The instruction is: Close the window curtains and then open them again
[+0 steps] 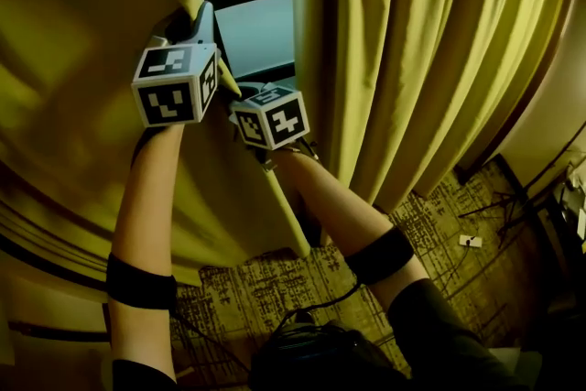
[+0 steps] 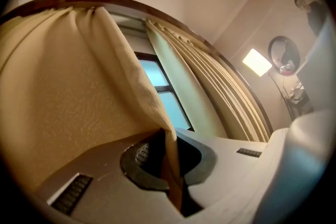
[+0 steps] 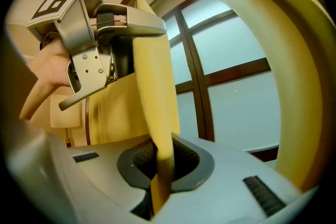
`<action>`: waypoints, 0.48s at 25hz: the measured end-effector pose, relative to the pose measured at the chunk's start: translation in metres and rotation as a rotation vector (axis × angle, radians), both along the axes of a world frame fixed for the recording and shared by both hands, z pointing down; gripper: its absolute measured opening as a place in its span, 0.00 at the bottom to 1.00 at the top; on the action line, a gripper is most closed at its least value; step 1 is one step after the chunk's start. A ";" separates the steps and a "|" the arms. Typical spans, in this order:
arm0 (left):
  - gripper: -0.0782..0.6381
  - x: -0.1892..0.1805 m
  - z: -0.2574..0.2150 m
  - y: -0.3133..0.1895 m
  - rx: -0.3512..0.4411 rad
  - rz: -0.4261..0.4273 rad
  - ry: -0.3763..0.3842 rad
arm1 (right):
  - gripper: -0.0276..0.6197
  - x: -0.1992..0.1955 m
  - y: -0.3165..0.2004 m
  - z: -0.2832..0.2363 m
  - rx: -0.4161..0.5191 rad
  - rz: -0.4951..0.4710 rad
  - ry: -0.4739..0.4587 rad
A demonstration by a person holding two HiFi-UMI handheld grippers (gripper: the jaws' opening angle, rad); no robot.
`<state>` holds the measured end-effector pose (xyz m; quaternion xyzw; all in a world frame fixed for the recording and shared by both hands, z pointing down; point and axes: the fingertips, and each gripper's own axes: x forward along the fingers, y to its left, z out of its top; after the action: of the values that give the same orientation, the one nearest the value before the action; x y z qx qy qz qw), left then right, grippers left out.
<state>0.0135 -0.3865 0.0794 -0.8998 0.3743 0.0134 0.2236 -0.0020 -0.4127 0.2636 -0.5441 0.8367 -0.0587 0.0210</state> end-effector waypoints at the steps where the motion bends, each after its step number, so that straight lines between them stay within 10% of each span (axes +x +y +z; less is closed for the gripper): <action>1: 0.11 0.000 0.000 -0.003 0.003 0.004 0.003 | 0.07 0.001 -0.003 0.000 0.001 0.004 0.002; 12: 0.11 0.012 -0.004 -0.018 0.025 0.040 0.028 | 0.07 0.013 -0.018 -0.005 -0.004 0.032 -0.017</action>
<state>0.0252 -0.4045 0.0755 -0.9040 0.3591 0.0352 0.2294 0.0109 -0.4305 0.2587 -0.5570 0.8275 -0.0647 0.0277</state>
